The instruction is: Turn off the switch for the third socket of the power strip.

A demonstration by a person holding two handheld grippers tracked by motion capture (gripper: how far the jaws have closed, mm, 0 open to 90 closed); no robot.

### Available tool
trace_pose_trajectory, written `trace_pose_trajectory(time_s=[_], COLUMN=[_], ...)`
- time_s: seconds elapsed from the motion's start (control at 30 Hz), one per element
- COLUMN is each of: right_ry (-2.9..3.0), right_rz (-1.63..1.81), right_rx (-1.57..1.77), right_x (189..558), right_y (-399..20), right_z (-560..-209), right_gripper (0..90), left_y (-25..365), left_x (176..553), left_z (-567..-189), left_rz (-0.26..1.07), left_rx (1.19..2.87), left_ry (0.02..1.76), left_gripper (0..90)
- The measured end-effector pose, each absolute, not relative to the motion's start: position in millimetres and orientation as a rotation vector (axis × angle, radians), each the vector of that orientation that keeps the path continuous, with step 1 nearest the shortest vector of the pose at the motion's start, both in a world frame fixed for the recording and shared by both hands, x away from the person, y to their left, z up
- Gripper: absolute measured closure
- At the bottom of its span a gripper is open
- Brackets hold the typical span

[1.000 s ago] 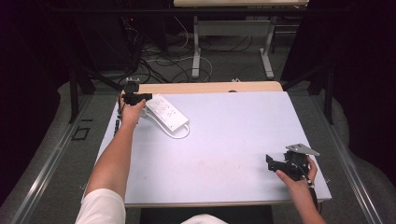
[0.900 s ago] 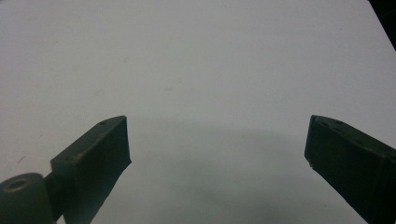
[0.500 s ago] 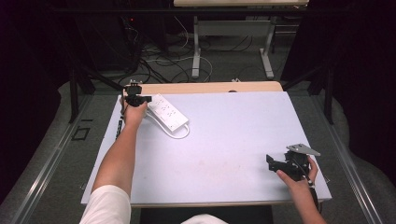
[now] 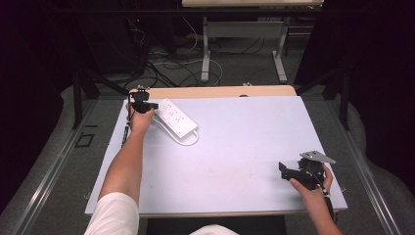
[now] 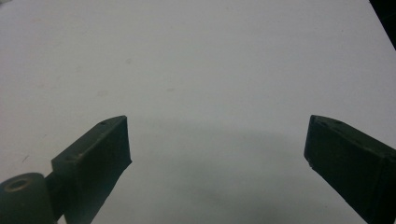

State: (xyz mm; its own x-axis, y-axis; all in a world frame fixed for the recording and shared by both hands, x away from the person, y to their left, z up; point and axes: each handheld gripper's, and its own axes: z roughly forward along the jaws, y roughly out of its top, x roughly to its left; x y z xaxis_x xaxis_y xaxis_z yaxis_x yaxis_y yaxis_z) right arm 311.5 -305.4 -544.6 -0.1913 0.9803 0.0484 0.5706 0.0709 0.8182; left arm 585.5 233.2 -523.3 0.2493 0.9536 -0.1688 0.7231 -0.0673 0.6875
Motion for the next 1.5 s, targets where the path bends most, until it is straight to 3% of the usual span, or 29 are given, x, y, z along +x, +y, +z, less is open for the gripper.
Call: trace_pose_trajectory(time_s=[1.5], right_ry=[1.828], right_rz=[1.006], right_rx=[1.516], right_x=[310.8], right_y=[-305.6], right_z=[-543.1], right_gripper=[6.6], left_y=[229.9], left_x=[589.1], left_z=[-536.0], left_rz=[0.441], left_rx=[1.851], left_ry=[1.532], left_gripper=[90.0])
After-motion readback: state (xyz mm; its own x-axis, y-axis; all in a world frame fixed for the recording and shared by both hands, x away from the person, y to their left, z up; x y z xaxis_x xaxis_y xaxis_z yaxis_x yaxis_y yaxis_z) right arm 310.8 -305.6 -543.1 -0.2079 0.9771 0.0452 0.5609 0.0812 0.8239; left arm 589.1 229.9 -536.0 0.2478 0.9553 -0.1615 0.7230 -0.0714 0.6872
